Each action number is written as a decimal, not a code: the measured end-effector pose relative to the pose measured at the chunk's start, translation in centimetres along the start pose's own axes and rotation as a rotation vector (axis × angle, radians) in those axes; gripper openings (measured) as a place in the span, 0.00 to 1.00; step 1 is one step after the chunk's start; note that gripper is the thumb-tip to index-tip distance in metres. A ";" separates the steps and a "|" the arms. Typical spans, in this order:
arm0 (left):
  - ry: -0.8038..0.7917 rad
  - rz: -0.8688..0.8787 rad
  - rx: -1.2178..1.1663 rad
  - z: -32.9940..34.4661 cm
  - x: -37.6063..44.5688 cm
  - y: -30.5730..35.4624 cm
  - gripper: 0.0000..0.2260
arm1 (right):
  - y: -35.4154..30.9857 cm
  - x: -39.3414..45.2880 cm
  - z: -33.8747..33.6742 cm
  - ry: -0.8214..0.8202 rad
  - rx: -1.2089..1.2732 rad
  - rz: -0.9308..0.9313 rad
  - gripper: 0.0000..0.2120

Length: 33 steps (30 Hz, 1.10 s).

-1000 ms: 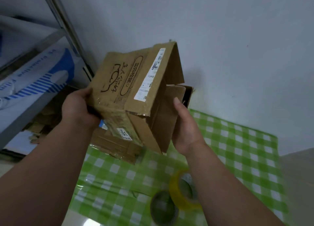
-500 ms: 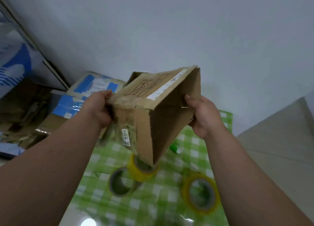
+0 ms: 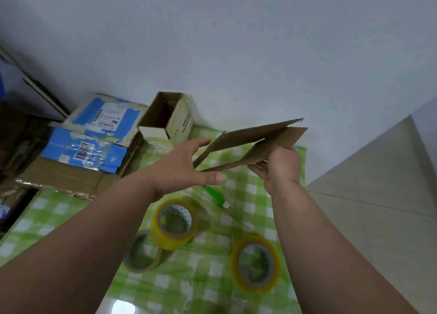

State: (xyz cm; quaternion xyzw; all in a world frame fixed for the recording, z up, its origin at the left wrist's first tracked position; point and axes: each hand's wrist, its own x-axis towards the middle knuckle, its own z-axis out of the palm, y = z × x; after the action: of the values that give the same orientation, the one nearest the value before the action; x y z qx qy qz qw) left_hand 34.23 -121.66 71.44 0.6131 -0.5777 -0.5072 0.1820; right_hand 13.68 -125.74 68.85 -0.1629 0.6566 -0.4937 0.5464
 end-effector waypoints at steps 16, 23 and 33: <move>0.628 -0.048 0.354 -4.8 7.5 -1.2 0.12 | -0.8 0.9 -0.3 -0.228 -1.340 -0.387 0.03; 0.609 -0.064 0.096 -2.7 8.1 -1.9 0.11 | 1.0 0.8 -0.5 -0.206 -1.087 -0.555 0.34; 0.272 -0.022 -0.040 -2.9 7.3 -2.6 0.12 | 2.0 2.2 0.1 -0.367 -1.149 -0.616 0.35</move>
State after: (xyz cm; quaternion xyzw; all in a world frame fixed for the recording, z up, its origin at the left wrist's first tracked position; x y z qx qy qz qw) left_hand 36.72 -128.51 67.59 0.6788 -0.5305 -0.4329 0.2653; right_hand 13.67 -126.56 65.99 -0.6883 0.6351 -0.1639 0.3099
